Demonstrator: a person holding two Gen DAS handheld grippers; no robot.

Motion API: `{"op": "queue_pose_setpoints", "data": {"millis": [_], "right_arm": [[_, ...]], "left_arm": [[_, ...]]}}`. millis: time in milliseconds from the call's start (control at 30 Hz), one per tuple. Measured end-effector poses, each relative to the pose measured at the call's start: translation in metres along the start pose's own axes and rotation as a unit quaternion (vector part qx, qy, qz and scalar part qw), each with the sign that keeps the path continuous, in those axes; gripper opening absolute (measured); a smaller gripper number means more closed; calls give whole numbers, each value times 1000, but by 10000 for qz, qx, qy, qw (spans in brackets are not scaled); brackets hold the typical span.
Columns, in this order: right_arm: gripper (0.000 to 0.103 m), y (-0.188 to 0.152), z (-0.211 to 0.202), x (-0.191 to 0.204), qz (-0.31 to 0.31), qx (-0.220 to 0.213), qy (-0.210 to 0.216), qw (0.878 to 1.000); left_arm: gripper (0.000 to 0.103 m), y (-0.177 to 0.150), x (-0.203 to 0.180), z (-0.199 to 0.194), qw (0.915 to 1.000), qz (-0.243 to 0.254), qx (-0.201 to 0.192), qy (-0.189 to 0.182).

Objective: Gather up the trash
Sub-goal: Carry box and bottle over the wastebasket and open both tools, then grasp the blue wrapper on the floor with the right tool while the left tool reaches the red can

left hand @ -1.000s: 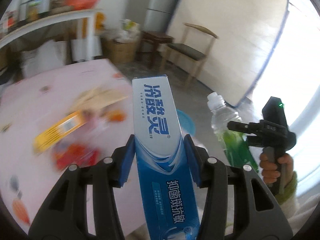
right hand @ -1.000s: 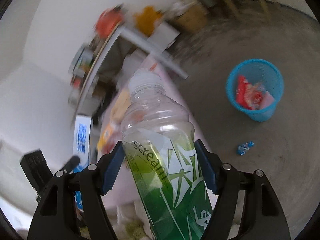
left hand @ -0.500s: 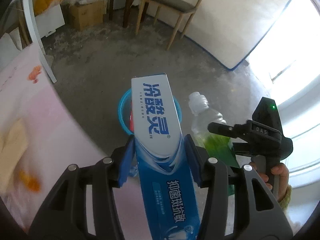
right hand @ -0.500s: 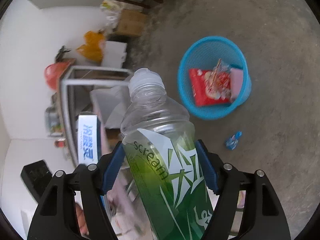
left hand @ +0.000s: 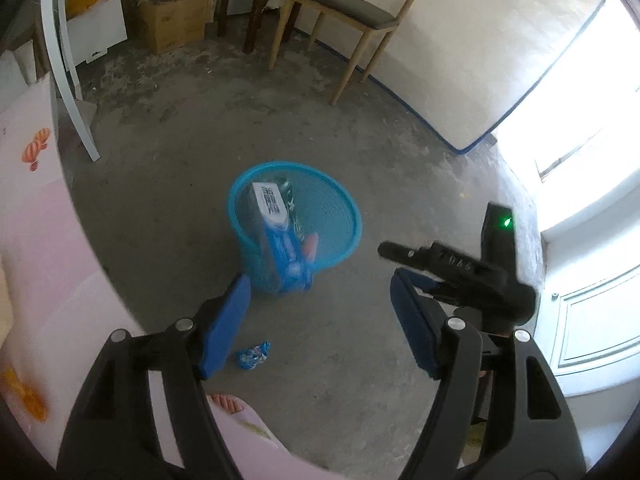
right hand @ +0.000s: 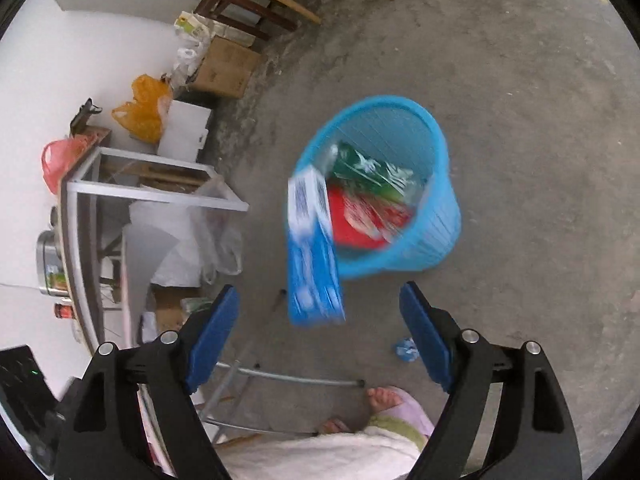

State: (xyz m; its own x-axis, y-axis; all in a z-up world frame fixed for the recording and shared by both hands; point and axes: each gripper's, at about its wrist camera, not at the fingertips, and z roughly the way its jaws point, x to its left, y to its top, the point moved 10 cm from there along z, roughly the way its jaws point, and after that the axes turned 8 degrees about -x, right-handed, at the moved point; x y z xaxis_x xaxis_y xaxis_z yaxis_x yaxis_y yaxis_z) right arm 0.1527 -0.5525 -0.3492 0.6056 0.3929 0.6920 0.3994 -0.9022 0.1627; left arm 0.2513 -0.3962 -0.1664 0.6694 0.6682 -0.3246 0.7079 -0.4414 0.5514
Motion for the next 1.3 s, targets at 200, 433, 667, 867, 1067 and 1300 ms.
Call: {"op": "queue_pose_setpoints", "data": {"millis": [200,433,667,867,1067,1300], "right_arm": [[80,-28,-24,-32,-104,-122,-140,9998],[80,-98,-6,-70,92,303,-195,9993],[71,-187,96,-98,600,1223,-420,9898],[67,-226,195,-130,1365,1729,-827,9719],[61,-239,254,-166,2502,1760,-1299,9431],[45,-245,286,-190,2848,1704,-1942,9231]], "left_arm": [[68,-7,2,-52,9990,243,-363,2],[68,-36,26,-115,9972,321,-631,247],[71,-66,87,-190,9873,231,-1187,1027],[75,-96,139,-240,9740,-38,-1386,1792],[77,-118,173,-271,9660,-306,-1430,2134],[77,-120,186,-274,9629,-444,-1403,2263]]}}
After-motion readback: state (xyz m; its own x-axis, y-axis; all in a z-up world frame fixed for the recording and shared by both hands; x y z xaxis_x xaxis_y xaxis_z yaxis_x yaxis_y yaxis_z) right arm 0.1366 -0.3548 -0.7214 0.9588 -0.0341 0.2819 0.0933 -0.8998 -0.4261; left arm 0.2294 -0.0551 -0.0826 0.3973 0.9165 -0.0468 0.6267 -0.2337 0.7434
